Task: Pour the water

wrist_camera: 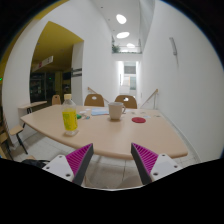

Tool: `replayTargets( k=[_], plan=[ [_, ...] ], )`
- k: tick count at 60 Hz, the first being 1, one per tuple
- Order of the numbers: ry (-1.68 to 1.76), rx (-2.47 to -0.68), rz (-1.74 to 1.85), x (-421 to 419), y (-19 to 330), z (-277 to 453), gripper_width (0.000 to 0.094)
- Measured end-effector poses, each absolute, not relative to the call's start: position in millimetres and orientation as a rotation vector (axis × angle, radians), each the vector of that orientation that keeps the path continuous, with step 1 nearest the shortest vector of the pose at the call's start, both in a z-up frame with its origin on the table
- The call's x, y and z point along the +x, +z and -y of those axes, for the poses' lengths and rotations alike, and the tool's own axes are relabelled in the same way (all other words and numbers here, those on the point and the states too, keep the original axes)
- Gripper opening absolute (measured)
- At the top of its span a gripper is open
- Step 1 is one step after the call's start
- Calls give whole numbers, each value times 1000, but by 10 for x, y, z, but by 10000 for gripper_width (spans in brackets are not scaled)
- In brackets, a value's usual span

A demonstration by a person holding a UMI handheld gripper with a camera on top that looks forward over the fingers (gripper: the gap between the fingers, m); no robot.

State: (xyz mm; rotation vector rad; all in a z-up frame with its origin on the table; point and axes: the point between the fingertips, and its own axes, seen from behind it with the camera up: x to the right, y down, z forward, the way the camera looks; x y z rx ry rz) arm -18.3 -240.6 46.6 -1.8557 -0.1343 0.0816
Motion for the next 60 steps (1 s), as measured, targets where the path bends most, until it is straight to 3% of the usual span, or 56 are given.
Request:
replayTargets(
  k=[15,26,38,52,57,59,60],
  plan=[
    [127,-1840,150,-328,519,2374,832],
    [285,-1781,257,-1240,791,2151,833],
    [388,-1758,245,-2147,849,1497,829],
    [209,-1782,198,-2453,538,626,805],
    [171,-1793,159,-2408,481,510,727],
    [161,-1802,148,-2387,454,474,485],
    [155,-1805,145,-2366,447,486,459]
  ],
)
